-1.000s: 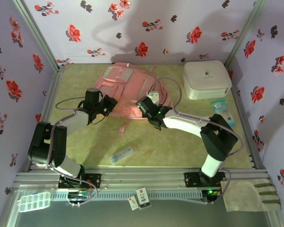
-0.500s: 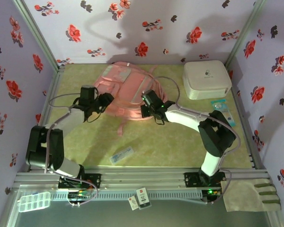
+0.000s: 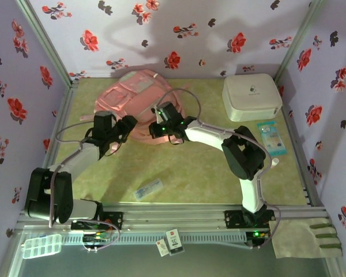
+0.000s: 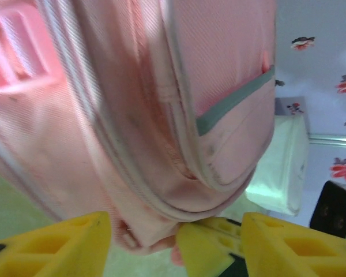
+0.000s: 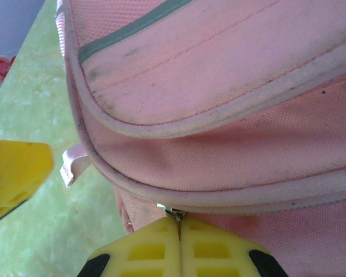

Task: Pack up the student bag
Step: Zip the student bag at the top-center of the table.

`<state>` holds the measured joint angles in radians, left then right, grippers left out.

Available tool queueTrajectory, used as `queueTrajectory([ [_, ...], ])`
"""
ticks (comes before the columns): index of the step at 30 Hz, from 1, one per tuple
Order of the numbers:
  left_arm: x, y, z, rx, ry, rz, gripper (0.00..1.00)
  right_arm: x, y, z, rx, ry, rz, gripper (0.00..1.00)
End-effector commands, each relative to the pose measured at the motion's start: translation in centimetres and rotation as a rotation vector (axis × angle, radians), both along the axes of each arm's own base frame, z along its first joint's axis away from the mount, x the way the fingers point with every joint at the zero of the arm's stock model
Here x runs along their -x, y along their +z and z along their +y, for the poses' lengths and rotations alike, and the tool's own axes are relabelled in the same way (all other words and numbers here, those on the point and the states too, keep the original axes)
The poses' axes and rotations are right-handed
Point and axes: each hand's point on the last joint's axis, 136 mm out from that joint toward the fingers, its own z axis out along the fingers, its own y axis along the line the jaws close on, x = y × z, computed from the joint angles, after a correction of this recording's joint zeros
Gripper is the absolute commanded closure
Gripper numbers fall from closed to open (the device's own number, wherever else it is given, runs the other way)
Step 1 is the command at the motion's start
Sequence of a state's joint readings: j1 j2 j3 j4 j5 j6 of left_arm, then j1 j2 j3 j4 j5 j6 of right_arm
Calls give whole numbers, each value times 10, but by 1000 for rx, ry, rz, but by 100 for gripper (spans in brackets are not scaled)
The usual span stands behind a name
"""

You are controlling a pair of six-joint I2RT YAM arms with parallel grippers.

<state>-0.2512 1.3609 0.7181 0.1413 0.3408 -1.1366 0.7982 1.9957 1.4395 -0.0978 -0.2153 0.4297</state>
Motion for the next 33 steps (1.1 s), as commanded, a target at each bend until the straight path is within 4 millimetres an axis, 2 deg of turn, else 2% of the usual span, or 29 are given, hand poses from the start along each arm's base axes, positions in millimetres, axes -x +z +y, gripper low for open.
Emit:
queueTrajectory([
  [1, -9, 5, -13, 85, -2, -25, 46, -3, 26, 14, -75, 21, -41, 100],
  [4, -13, -7, -10, 114, 49, -4, 59, -3, 24, 11, -68, 5, -41, 100],
  [7, -13, -19, -3, 122, 107, 15, 65, -3, 23, 7, -66, -9, -49, 100],
  [14, -10, -29, -4, 108, 123, 40, 66, -1, 22, 5, -72, -7, -48, 100],
  [19, -16, -27, -9, 114, 123, 31, 67, -1, 24, 6, -79, -6, -56, 100],
  [23, -20, -32, -7, 68, 138, 36, 75, -4, 22, -2, -43, -31, -78, 100],
  [26, -19, -36, 0, 0, 159, 36, 87, -9, 16, -21, 39, -85, -125, 100],
  [29, -17, -34, 6, -44, 166, 25, 99, -18, 9, -49, 161, -158, -186, 100],
  [33, -16, -26, 8, -80, 153, 6, 100, -38, 3, -94, 307, -289, -228, 100],
])
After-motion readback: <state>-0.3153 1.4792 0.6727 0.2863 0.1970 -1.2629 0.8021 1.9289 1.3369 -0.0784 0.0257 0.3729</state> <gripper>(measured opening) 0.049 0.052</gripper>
